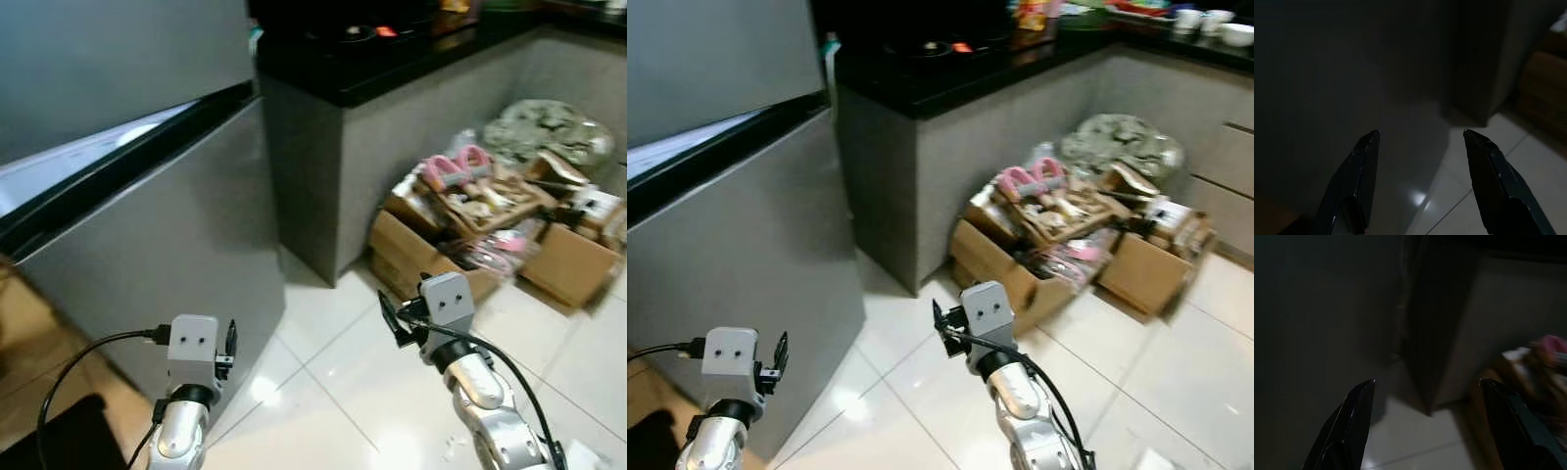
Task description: Restocking fridge
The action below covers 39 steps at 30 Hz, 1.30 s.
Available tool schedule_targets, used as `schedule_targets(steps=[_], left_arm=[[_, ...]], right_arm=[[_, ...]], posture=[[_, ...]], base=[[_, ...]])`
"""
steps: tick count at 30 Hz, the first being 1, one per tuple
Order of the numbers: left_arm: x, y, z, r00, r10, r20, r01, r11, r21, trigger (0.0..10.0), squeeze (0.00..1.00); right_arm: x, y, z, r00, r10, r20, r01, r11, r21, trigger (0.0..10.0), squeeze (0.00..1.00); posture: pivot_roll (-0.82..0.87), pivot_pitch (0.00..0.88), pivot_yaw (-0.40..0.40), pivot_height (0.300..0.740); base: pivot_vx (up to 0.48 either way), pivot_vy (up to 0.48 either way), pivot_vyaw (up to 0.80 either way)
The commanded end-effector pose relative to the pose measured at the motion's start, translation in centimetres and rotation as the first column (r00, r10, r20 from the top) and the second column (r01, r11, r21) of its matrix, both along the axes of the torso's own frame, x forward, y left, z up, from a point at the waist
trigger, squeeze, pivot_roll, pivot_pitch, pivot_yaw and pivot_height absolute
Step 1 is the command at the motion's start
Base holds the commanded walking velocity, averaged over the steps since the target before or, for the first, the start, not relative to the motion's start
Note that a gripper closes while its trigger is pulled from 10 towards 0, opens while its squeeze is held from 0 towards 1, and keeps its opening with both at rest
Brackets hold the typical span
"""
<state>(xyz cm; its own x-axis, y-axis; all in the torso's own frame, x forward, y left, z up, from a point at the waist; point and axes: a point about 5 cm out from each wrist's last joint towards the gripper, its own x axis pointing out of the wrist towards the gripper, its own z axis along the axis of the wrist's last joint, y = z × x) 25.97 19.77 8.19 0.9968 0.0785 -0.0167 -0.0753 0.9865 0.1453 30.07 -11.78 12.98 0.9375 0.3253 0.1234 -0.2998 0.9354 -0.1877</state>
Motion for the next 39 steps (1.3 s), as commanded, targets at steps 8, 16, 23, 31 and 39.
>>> schedule_targets(steps=[8,16,23,31,39], left_arm=[[-0.1,-0.3,0.3,0.998,0.008,-0.057,-0.010,0.999,-0.036,10.0,0.00],[0.0,-0.3,0.0,0.997,0.005,-0.081,-0.008,0.999,-0.045,10.0,0.00],[0.1,-0.6,0.1,0.995,0.002,-0.100,-0.007,0.998,-0.057,10.0,0.00],[0.2,-0.8,-0.1,0.994,-0.006,-0.113,-0.002,0.998,-0.063,10.0,0.00],[0.4,-1.0,-0.3,0.991,-0.011,-0.130,0.002,0.997,-0.072,10.0,0.00]], right_arm=[[-0.1,-0.6,-0.8,0.999,-0.033,-0.027,0.032,0.999,-0.017,10.0,0.00],[-0.1,-0.6,-0.8,0.999,-0.037,-0.031,0.037,0.999,-0.015,10.0,0.00],[-0.1,-0.6,-0.9,0.999,-0.042,-0.032,0.041,0.999,-0.014,10.0,0.00],[-0.1,-0.8,-1.0,0.998,-0.045,-0.036,0.044,0.999,-0.016,10.0,0.00],[-0.1,-1.0,-1.2,0.997,-0.059,-0.056,0.059,0.998,0.001,10.0,0.00]], posture=[[-0.10,0.143,0.009,0.740],[-0.10,0.141,0.013,0.740],[-0.10,0.140,0.015,0.740],[-0.10,0.137,0.015,0.740],[-0.11,0.134,0.014,0.740]], base=[[0.000,0.000,0.80],[0.000,0.000,0.80],[0.000,0.000,0.80],[0.000,0.000,0.80],[0.000,0.000,0.58]])
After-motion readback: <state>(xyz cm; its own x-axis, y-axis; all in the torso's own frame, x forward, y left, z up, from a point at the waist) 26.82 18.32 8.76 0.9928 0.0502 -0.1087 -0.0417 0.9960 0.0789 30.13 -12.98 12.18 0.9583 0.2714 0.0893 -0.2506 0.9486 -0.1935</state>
